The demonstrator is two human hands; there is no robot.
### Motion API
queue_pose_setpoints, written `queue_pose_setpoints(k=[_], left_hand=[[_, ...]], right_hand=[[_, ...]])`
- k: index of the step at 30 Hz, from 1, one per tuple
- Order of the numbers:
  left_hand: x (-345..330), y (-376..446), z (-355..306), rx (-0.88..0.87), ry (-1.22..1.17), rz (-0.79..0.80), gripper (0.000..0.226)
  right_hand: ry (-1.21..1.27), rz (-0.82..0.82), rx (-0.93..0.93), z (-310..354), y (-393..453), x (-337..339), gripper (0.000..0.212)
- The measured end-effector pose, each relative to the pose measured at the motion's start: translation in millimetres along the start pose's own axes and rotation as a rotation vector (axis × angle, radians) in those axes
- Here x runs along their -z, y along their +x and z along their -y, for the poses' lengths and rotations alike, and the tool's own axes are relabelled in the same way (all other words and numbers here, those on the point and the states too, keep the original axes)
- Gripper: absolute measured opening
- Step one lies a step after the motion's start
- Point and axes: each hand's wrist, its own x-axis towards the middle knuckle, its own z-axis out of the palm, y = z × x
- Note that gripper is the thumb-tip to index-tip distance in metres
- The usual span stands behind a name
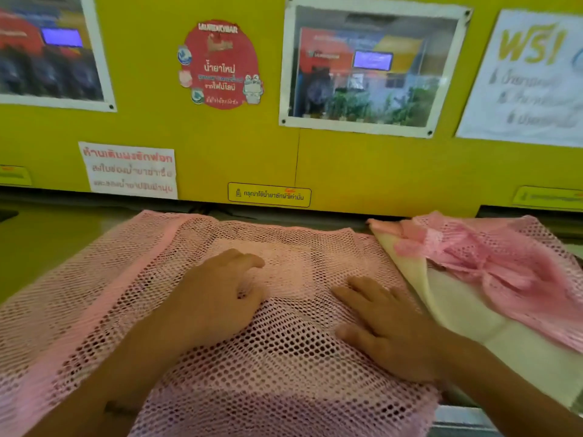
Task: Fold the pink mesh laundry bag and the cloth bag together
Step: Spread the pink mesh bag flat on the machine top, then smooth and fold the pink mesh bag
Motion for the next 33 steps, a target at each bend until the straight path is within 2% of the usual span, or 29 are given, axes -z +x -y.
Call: queue_pose_setpoints(k=[3, 7, 9, 14, 17, 19, 20, 23, 26, 28, 31, 33], left_hand=[[-5, 9, -20, -0.032, -0.001, 0.014, 0.047], [-12, 25, -67, -0.115, -0.081, 0.002, 0.047], [-19, 33, -98, -0.159, -0.128, -0.002, 0.045], [-40, 70, -179, -0.227, -0.148, -0.002, 0.042], [-58, 103, -220, -0.196, -0.207, -0.007, 0.05], [-72, 121, -236, -0.139, -0.186, -0.02, 0.054], [-79, 128, -240, -0.111, -0.164, -0.04, 0.049], [-84, 136, -240, -0.084, -0.174, -0.185, 0.023], [-61, 130, -233, -0.105, -0.217, -0.389, 0.026], [-35, 121, -223, -0.091, -0.215, -0.542, 0.028], [6, 99, -192, 0.004, -0.213, -0.667, 0.027], [32, 80, -165, 0.086, -0.13, -0.682, 0.028]], right_hand=[[0.113, -0.039, 0.035, -16, -17, 38, 0.073], [0.017, -0.233, 0.058, -62, -31, 108, 0.06], [-0.026, -0.268, 0.015, -92, -28, 134, 0.05], [-0.189, -0.121, -0.204, -168, 1, 147, 0.061], [-0.11, -0.106, -0.195, -195, 5, 137, 0.06], [-0.046, -0.091, -0.185, -206, 4, 135, 0.068], [-0.025, -0.096, -0.172, -210, 3, 134, 0.073], [-0.05, -0.161, -0.139, -215, 2, 137, 0.074], [-0.279, -0.153, -0.196, -219, -5, 139, 0.066], [-0.35, -0.166, -0.221, -221, -8, 139, 0.049], [-0.236, -0.391, -0.144, -221, -3, 140, 0.008], [-0.037, -0.497, -0.047, -213, 5, 147, 0.008]])
